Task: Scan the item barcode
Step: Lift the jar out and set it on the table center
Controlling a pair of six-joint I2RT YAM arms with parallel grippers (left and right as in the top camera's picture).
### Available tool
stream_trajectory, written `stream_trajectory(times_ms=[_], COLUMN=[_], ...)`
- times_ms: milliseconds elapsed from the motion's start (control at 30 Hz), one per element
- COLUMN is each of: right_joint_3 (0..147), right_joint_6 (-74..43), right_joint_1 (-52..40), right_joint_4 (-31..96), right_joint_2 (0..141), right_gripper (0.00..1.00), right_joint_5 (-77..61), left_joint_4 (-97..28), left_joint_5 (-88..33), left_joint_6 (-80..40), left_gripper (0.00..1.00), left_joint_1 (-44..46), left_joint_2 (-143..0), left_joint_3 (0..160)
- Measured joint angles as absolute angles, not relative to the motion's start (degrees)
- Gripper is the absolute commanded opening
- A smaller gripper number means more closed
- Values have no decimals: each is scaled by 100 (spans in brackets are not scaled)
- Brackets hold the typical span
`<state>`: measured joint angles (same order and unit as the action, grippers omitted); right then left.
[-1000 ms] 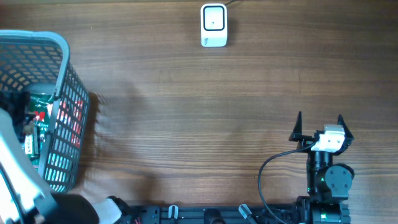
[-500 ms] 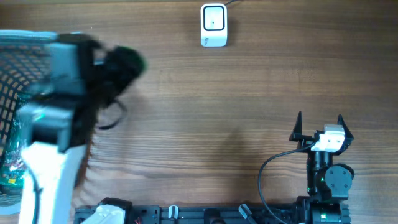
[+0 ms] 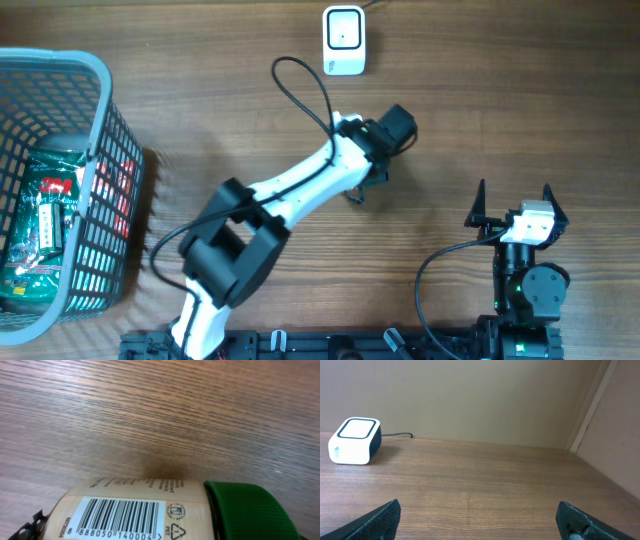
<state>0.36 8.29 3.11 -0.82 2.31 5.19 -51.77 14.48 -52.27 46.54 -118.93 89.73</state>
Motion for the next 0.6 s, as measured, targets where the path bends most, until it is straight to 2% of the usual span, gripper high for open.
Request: stream_trajectory(times_ms=[67,267,433,533,600], right_joint_3=[36,36,34,36,36], right_joint_6=[829,829,829,829,829], right_joint_1=[311,311,311,311,311], right_joint_4=[-82,-82,-82,-82,-82], right_joint_2=[231,231,231,231,231], right_gripper=[100,100,100,100,100], right_joint_5=[519,519,519,519,519], left_joint_4=[-5081,-4720,-3636,-3505,-3505], left_joint_5=[1684,2853,3343,3601,3728], left_joint_6=[-5229,-5623,-6023,-6077,-6077], left_gripper=[76,77,77,81,88], left_joint_1=[4788,5089,5199,5203,5203], left_joint_2=[-12097,-12162,-12162,-12167,-12164], left_joint_3=[8971,8967,8490,8027,7972])
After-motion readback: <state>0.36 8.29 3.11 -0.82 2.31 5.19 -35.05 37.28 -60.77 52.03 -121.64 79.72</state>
